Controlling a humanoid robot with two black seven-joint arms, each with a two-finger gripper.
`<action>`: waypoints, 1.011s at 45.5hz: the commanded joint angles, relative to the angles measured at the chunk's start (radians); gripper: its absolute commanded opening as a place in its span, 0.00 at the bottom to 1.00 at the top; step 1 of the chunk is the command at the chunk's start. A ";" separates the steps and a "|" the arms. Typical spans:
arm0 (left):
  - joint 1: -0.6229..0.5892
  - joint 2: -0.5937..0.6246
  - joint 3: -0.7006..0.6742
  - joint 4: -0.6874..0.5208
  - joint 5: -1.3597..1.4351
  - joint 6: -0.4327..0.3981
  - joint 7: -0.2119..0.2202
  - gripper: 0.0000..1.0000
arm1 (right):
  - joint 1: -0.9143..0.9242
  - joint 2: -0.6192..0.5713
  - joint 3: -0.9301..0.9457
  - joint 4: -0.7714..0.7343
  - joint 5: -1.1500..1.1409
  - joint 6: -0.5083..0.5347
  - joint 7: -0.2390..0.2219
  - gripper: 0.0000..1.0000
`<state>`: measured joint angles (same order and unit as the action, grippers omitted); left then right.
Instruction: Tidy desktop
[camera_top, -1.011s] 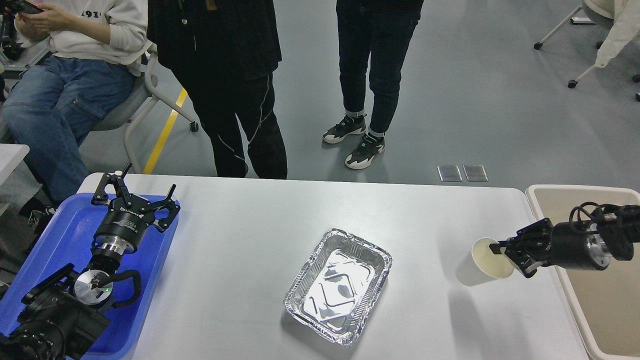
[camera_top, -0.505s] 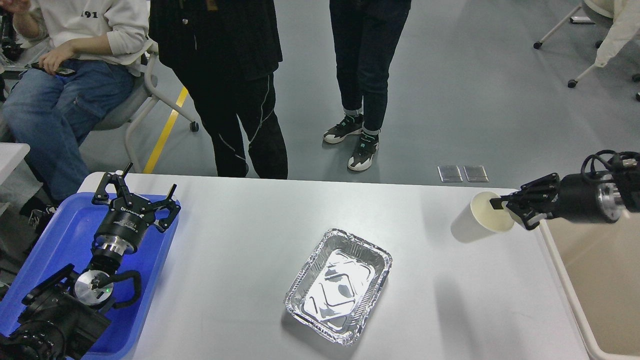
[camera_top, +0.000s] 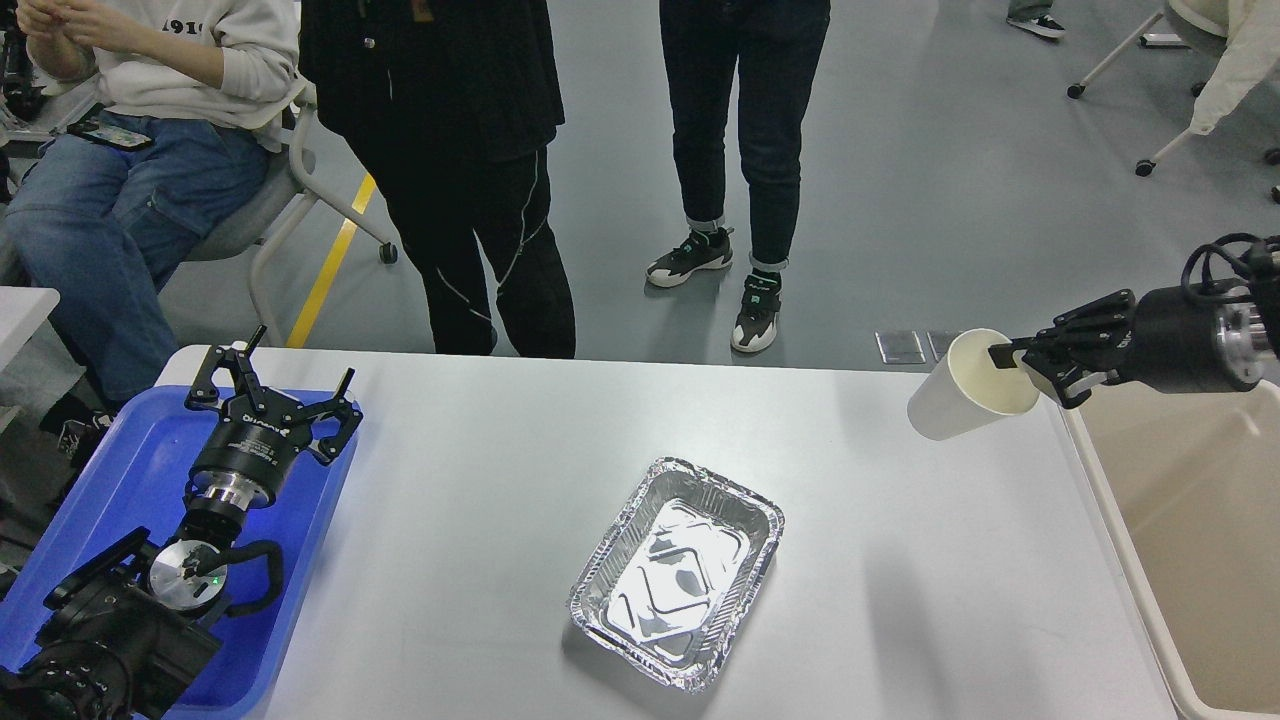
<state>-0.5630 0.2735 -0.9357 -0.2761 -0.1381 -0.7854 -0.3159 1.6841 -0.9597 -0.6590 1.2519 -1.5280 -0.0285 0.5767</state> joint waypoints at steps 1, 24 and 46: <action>0.000 0.001 0.000 0.000 0.000 0.000 0.000 1.00 | -0.040 -0.048 0.012 -0.038 0.064 0.006 -0.001 0.00; 0.000 0.000 0.000 0.000 0.000 0.000 0.000 1.00 | -0.254 -0.168 0.019 -0.245 0.560 -0.008 -0.003 0.00; 0.000 0.000 0.000 0.000 0.000 0.000 0.000 1.00 | -0.668 -0.126 0.099 -0.460 1.199 -0.025 -0.009 0.00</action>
<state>-0.5630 0.2731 -0.9357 -0.2760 -0.1380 -0.7854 -0.3159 1.2135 -1.1168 -0.6158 0.8818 -0.6248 -0.0489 0.5713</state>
